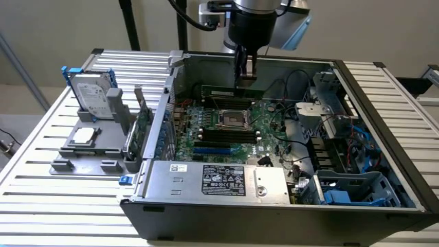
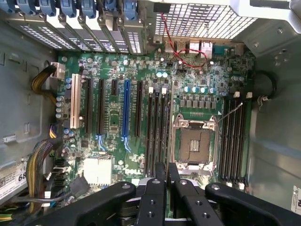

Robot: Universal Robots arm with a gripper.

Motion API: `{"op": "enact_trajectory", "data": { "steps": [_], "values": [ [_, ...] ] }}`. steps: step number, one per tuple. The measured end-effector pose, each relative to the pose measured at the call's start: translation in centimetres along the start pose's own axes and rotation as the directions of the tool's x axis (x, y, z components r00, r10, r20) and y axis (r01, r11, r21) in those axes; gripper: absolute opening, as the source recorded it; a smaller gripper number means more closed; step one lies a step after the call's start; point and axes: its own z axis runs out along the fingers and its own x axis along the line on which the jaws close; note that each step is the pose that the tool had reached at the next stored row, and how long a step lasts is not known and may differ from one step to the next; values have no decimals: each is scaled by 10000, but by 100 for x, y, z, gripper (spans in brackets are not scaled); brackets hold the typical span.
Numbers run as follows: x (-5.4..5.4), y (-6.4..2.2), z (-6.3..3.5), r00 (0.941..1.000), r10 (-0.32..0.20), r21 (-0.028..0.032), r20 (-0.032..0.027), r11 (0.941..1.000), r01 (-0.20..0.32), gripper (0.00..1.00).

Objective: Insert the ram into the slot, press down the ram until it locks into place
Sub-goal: 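Insert the ram into the slot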

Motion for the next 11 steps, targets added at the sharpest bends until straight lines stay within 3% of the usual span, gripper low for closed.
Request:
{"op": "enact_trajectory", "data": {
  "steps": [11],
  "values": [
    [10,-8,167,10000,-77,112,-4,9999,77,14]
  ]
}}
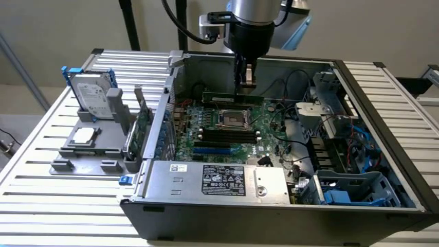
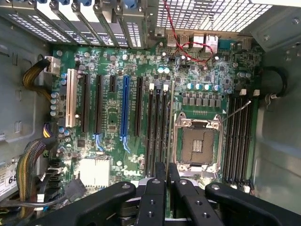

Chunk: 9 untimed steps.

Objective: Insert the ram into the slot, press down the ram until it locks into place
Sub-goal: 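Insert the ram into the slot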

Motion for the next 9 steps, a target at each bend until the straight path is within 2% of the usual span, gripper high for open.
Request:
{"op": "enact_trajectory", "data": {
  "steps": [9],
  "values": [
    [32,-2,159,10000,-47,29,-2,10000,47,14]
  ]
}}
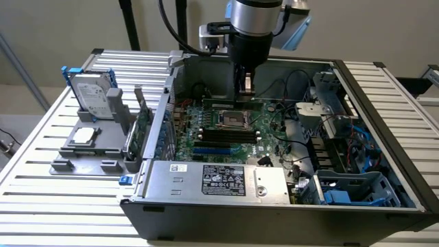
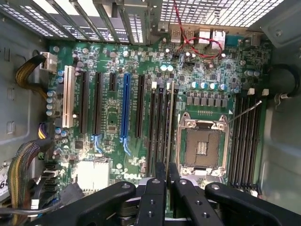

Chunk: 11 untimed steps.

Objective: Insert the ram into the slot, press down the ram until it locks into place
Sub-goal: 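Insert the ram into the slot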

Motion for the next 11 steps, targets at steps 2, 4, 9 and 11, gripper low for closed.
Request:
{"op": "enact_trajectory", "data": {
  "steps": [2,4,9,11],
  "values": [
    [3,-1,32,10000,-11,13,-1,10000,11,14],
    [4,-2,65,10000,-23,28,-1,10000,23,14],
    [9,-2,156,10000,-31,63,-2,10000,31,14],
    [12,-3,192,10000,-32,72,-4,10000,32,14]
  ]
}}
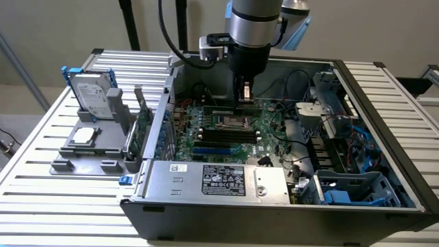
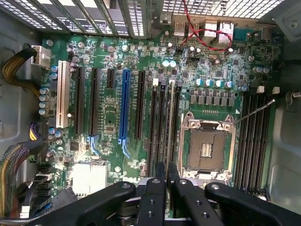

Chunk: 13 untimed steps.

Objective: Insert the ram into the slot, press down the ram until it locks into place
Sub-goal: 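Insert the ram into the slot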

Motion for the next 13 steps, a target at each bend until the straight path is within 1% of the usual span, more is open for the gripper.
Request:
{"op": "enact_trajectory", "data": {
  "steps": [10,13],
  "values": [
    [8,2,183,10000,0,3,-2,10000,0,14],
    [9,3,236,10000,1,3,-30,10000,-1,14]
  ]
}}
